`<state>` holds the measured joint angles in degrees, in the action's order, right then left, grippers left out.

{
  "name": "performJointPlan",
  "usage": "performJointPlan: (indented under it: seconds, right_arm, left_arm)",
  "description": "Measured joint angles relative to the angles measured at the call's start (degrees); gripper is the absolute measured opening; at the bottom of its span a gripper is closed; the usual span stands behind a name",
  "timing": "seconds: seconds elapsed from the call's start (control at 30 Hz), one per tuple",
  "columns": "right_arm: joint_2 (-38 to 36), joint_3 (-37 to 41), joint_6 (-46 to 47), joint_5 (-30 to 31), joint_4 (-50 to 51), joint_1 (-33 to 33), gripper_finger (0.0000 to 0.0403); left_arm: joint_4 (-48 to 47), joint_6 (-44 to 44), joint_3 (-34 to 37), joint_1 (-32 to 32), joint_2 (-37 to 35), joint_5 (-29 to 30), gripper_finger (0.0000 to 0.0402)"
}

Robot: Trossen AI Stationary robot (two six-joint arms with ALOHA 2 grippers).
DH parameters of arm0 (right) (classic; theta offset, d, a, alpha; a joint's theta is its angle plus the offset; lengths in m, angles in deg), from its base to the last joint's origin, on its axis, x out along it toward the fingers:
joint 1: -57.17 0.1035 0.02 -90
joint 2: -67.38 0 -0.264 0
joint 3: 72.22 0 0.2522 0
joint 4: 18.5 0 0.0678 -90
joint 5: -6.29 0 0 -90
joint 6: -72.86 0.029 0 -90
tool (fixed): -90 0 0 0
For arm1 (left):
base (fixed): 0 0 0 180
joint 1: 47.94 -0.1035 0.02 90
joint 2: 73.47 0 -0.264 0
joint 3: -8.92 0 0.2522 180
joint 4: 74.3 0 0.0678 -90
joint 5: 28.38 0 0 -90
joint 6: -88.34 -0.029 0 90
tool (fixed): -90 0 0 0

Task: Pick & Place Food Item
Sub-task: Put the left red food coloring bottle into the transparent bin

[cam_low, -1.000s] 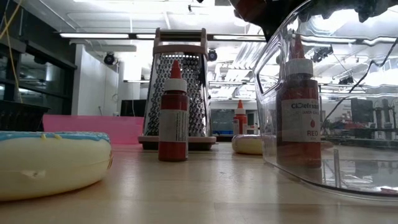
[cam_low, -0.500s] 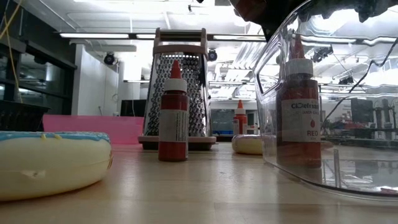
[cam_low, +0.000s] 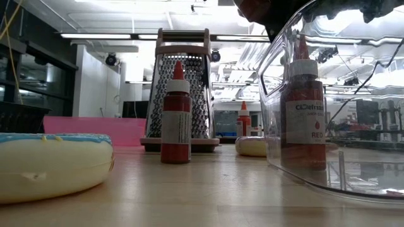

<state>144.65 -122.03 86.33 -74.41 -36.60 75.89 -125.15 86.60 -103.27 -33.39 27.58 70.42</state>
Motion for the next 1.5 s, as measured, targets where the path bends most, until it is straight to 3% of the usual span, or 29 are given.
performJointPlan:
  seconds: [0.2, 0.53, 1.0, 1.5]
  right_arm:
    - [0.0, 0.0, 0.0, -0.4, 0.0, 0.0, 0.0143]
    - [0.0, 0.0, 1.8, -0.1, 2.0, 3.4, 0.0143]
    - [0.0, 0.0, 5.8, 8.8, 6.2, 10.3, 0.0143]
    - [0.0, 0.0, 8.0, 10.3, 6.1, 12.2, 0.0143]
  left_arm:
    - [-0.1, 0.0, 0.0, 0.7, 0.0, 0.0, 0.0219]
    - [-0.2, 0.5, 0.0, 1.8, 0.0, -0.2, 0.0221]
    - [-0.1, 1.3, 0.0, 5.5, 0.0, 0.1, 0.0221]
    - [4.4, 0.0, 0.0, 6.5, 0.0, 0.7, 0.0221]
